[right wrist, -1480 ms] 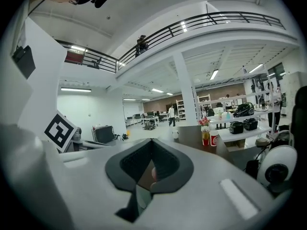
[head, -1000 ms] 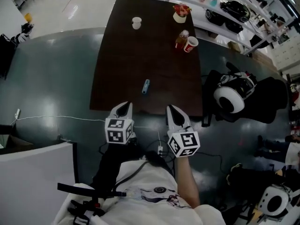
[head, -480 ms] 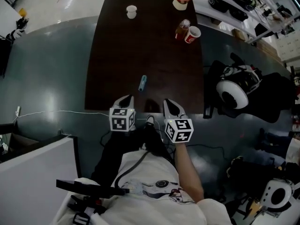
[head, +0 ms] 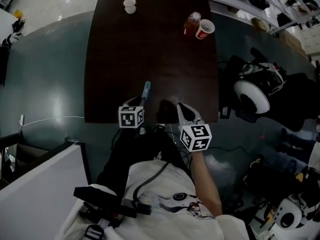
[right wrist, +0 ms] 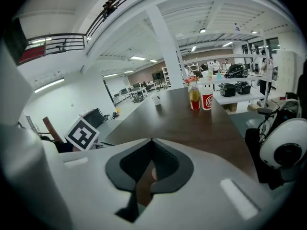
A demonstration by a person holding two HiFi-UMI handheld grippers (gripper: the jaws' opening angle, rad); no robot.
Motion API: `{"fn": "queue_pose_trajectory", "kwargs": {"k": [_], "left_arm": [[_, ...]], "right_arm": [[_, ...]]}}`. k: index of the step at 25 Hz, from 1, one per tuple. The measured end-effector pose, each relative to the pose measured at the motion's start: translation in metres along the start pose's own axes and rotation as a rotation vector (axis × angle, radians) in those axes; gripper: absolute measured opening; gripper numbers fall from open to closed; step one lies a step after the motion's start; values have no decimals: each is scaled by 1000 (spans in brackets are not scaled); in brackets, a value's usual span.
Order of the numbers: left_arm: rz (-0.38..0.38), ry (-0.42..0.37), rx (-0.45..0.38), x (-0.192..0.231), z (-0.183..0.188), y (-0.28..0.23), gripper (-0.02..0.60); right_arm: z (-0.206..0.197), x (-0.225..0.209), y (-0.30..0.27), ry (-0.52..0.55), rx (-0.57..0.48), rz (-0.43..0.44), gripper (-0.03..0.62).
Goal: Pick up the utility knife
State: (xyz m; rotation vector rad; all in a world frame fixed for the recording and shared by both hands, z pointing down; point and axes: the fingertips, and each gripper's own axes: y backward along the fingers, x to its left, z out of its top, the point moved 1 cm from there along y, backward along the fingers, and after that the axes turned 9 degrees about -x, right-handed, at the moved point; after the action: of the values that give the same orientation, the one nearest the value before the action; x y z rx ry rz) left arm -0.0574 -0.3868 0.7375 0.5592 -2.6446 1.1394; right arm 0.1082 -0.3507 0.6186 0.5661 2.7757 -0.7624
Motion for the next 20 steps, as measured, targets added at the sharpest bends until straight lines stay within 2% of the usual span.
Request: {"fn": "queue_pose_trajectory", "kwargs": {"k": [9, 20], "left_arm": [[-1, 13, 104, 14, -14, -40, 96], [18, -10, 179, 13, -30, -54, 111]], "right_arm": [[-12, -14, -4, -37, 46, 6, 2], [-20, -16, -3, -61, 65, 20, 2]]}}
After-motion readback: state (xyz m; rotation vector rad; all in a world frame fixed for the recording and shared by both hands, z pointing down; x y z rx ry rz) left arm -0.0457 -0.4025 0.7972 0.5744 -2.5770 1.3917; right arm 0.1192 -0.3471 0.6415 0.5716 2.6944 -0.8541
